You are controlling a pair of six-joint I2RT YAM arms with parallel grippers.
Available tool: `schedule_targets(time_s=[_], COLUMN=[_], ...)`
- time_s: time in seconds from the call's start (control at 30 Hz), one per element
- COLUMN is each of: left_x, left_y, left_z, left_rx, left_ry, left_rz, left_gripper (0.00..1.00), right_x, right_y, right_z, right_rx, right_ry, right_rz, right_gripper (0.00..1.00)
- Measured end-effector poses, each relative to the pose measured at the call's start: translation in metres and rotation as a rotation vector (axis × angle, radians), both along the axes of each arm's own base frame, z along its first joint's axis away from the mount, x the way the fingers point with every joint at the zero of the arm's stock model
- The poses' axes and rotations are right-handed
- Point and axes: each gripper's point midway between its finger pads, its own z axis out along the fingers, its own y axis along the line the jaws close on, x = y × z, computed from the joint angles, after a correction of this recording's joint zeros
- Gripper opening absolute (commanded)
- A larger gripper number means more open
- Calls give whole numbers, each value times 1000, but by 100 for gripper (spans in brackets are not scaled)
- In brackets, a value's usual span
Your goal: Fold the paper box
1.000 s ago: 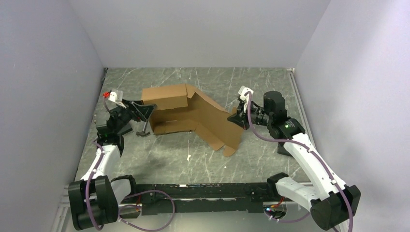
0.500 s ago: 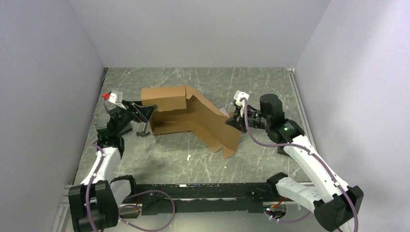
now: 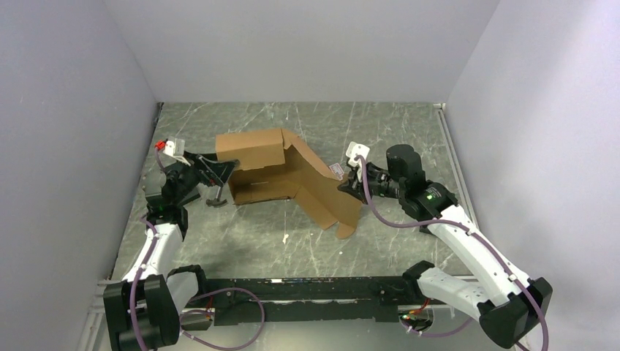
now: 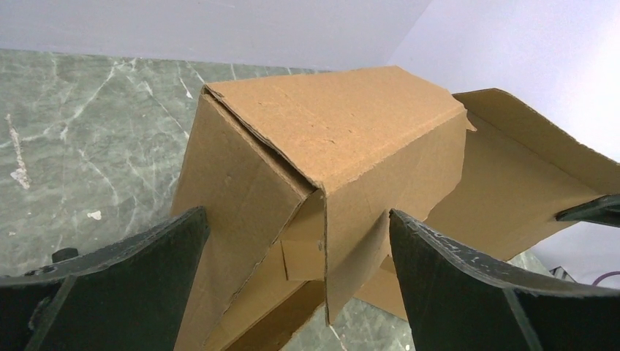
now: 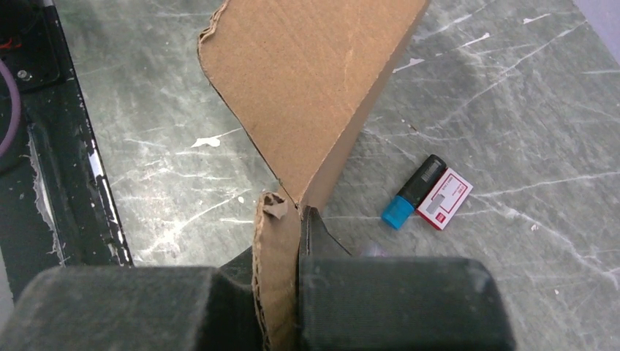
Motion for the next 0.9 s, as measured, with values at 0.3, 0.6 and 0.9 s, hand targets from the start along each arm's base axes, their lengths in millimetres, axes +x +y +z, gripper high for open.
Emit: schedule_targets(time_s=[0.3,0.6,0.9], left_x=[-2,-2,-2], left_y=[-3,-2,1], left_z=[1,-1,-1], left_rx=[-22,-24,-19], left_ry=[16,30,53], left_rz=[-16,-9,9], left_gripper=[100,99,99], right_x=[-11,-16,-18], right_y=[13,17,23], right_z=[1,12,9], right_rx=[-17,-33,-71], right_ry=[3,-1,-5], right_rz=[61,95,137], right_gripper=[0,0,0])
